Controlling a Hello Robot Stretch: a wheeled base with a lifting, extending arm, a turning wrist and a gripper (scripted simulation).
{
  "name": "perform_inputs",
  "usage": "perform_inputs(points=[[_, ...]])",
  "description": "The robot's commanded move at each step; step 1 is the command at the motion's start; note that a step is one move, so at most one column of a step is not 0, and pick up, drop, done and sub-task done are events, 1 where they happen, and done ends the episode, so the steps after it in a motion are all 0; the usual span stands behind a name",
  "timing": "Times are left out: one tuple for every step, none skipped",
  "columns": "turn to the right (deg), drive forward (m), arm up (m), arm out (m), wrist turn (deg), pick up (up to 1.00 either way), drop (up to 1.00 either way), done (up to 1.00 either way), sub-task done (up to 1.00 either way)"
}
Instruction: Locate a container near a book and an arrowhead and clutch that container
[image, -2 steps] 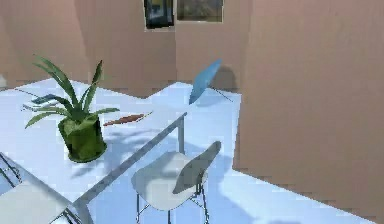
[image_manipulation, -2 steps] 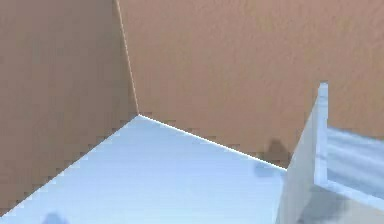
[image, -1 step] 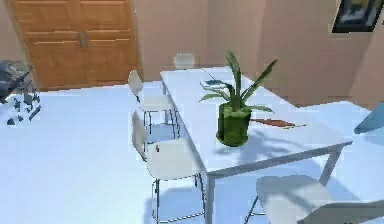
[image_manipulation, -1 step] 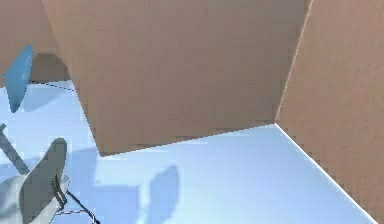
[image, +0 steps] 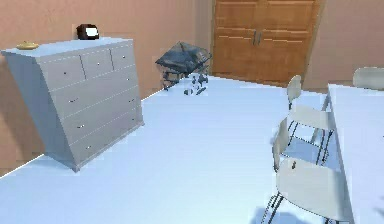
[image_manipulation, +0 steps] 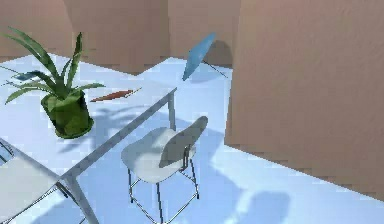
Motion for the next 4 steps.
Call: perform_inputs(points=[[-15.0,0.0,0.0,0.0,0.0,0.0,0.0,0.0,0.0],[0.0,0.9,0.0,0.0,0.0,0.0,0.0,0.0,0.0],[39.0,0.0,0.0,0.0,0.0,0.0,0.0,0.0,0.0],[0.0,0.95,0.0,0.0,0.0,0.0,0.0,0.0,0.0]])
